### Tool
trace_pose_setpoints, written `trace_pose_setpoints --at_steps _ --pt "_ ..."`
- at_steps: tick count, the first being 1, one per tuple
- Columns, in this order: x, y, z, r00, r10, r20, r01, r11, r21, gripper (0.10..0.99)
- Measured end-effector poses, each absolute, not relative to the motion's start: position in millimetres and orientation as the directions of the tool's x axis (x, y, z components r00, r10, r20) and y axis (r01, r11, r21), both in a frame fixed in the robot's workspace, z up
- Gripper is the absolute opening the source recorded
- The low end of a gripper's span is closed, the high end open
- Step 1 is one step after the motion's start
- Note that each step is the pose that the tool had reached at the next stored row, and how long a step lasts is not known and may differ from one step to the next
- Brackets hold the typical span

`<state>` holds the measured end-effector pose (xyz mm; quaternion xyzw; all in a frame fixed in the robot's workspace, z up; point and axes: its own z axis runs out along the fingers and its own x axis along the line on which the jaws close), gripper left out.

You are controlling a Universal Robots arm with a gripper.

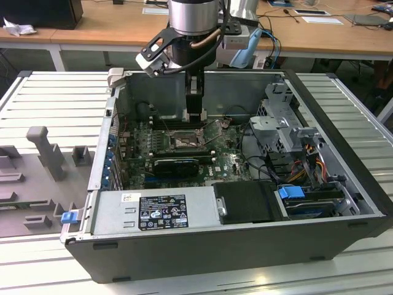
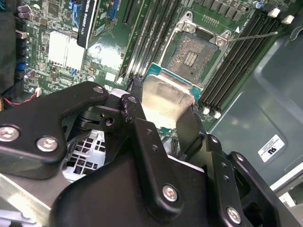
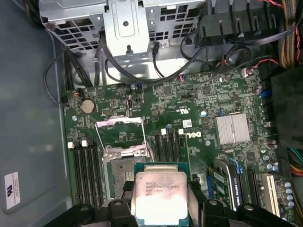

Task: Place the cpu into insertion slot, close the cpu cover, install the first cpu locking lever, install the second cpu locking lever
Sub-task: 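Place the cpu into insertion slot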

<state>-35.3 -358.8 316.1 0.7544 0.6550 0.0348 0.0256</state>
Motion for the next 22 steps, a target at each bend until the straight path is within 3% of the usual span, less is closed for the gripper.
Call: trace_pose_setpoints --at_steps 22 --pt "-39.0 -358.1 305.6 -0.012 1.0 0.02 0.996 0.01 0.084 0.525"
